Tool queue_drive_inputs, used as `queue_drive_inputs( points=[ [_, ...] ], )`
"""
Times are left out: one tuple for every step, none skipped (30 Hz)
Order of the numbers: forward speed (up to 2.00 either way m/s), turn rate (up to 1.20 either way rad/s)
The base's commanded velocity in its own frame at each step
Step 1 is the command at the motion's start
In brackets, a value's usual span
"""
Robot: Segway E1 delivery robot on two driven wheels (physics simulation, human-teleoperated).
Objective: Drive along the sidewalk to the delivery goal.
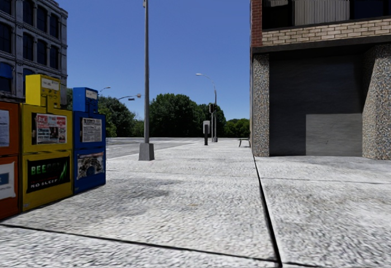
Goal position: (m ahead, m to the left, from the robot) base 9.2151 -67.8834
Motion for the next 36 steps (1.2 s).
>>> queue_drive_inputs(
  points=[
    [2.0,0.0],
    [2.0,0.0],
    [2.0,0.0],
    [2.0,0.0],
    [2.0,0.0],
    [2.0,0.0],
    [2.0,0.0],
    [2.0,0.0],
    [2.0,0.0],
    [2.0,0.0],
    [2.0,0.0],
    [2.0,0.0],
    [2.0,0.0],
    [2.0,0.0],
    [2.0,0.0],
    [2.0,0.0],
    [2.0,0.0],
    [2.0,0.0],
    [2.0,0.0],
    [2.0,0.0],
    [2.0,0.0],
    [2.0,0.0],
    [2.0,0.0],
    [2.0,0.0],
    [2.0,0.0],
    [2.0,0.0],
    [2.0,0.0],
    [2.0,0.0],
    [2.0,0.0],
    [2.0,0.0],
    [2.0,0.0],
    [2.0,0.0],
    [2.0,0.0],
    [2.0,-0.08],
    [2.0,-0.08],
    [2.0,-0.23]
  ],
)
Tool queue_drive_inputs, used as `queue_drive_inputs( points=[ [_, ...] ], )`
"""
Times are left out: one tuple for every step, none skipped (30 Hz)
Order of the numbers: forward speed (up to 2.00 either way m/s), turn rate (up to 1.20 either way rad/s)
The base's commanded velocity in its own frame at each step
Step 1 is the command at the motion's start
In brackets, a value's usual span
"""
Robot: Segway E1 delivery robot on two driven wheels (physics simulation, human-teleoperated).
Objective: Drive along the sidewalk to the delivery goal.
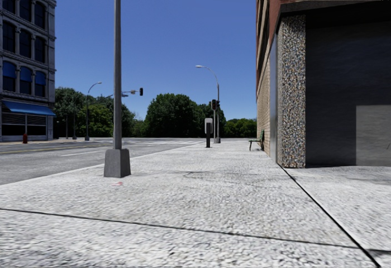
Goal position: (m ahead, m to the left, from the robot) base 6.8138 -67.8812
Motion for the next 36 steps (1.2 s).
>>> queue_drive_inputs(
  points=[
    [2.0,-0.28],
    [2.0,-0.28],
    [2.0,-0.29],
    [2.0,-0.3],
    [2.0,-0.3],
    [2.0,-0.3],
    [2.0,-0.26],
    [2.0,-0.08],
    [2.0,0.0],
    [2.0,0.0],
    [2.0,0.0],
    [2.0,0.0],
    [2.0,0.0],
    [2.0,0.0],
    [2.0,0.0],
    [2.0,0.0],
    [2.0,0.0],
    [2.0,-0.01],
    [2.0,-0.24],
    [2.0,-0.24],
    [2.0,-0.41],
    [2.0,-0.47],
    [2.0,-0.48],
    [2.0,-0.48],
    [2.0,-0.48],
    [2.0,-0.48],
    [2.0,-0.48],
    [2.0,-0.48],
    [2.0,-0.24],
    [2.0,-0.07],
    [2.0,-0.07],
    [2.0,0.0],
    [2.0,0.0],
    [2.0,0.0],
    [2.0,0.0],
    [2.0,0.0]
  ],
)
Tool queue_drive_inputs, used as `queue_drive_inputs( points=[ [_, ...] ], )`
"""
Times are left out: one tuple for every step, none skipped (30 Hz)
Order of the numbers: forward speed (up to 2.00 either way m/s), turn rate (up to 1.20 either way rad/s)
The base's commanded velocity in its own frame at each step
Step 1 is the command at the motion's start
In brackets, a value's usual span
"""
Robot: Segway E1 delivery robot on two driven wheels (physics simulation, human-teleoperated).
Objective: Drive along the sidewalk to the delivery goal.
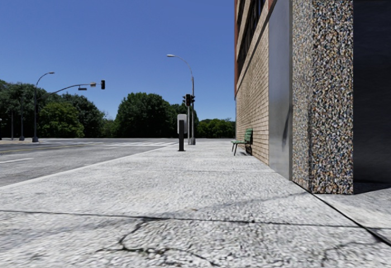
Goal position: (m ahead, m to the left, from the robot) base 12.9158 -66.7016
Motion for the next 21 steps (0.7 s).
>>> queue_drive_inputs(
  points=[
    [2.0,0.0],
    [2.0,0.0],
    [2.0,0.0],
    [2.0,0.0],
    [2.0,0.0],
    [2.0,0.0],
    [2.0,0.0],
    [2.0,0.0],
    [2.0,0.0],
    [2.0,0.0],
    [2.0,0.0],
    [2.0,0.0],
    [2.0,0.0],
    [2.0,0.0],
    [2.0,0.0],
    [2.0,0.0],
    [2.0,0.0],
    [2.0,0.0],
    [2.0,0.0],
    [2.0,0.0],
    [2.0,0.0]
  ],
)
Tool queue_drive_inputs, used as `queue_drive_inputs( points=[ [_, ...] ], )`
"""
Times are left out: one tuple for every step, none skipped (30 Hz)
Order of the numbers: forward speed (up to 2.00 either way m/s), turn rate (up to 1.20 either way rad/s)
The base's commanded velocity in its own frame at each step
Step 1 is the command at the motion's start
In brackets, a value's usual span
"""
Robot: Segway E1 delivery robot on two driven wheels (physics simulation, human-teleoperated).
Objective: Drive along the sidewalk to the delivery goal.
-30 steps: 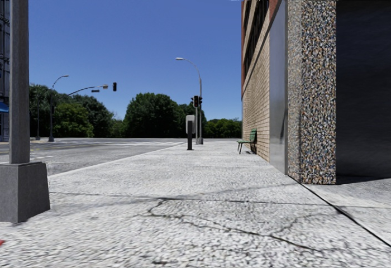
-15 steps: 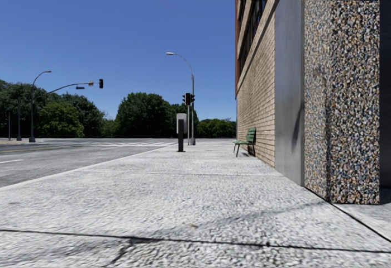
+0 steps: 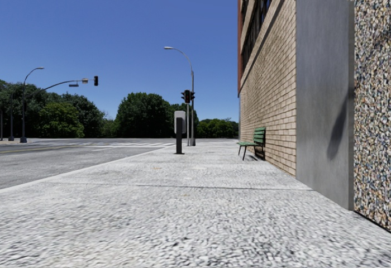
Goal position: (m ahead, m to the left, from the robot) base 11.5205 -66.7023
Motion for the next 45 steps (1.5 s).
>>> queue_drive_inputs(
  points=[
    [2.0,0.0],
    [2.0,0.0],
    [2.0,0.0],
    [2.0,0.0],
    [2.0,0.0],
    [2.0,0.0],
    [2.0,0.0],
    [2.0,0.0],
    [2.0,0.0],
    [2.0,0.0],
    [2.0,0.0],
    [2.0,0.0],
    [2.0,0.0],
    [2.0,0.0],
    [2.0,0.0],
    [2.0,0.0],
    [2.0,-0.03],
    [2.0,-0.03],
    [2.0,-0.17],
    [2.0,-0.22],
    [2.0,-0.27],
    [2.0,-0.27],
    [2.0,-0.29],
    [2.0,-0.29],
    [2.0,-0.29],
    [2.0,-0.25],
    [2.0,-0.12],
    [2.0,-0.12],
    [2.0,0.0],
    [2.0,0.0],
    [2.0,0.0],
    [2.0,0.0],
    [2.0,0.0],
    [2.0,0.0],
    [2.0,0.0],
    [2.0,0.0],
    [2.0,0.0],
    [2.0,0.0],
    [2.0,0.0],
    [2.0,0.0],
    [2.0,0.0],
    [2.0,0.0],
    [2.0,0.0],
    [2.0,0.0],
    [2.0,0.0]
  ],
)
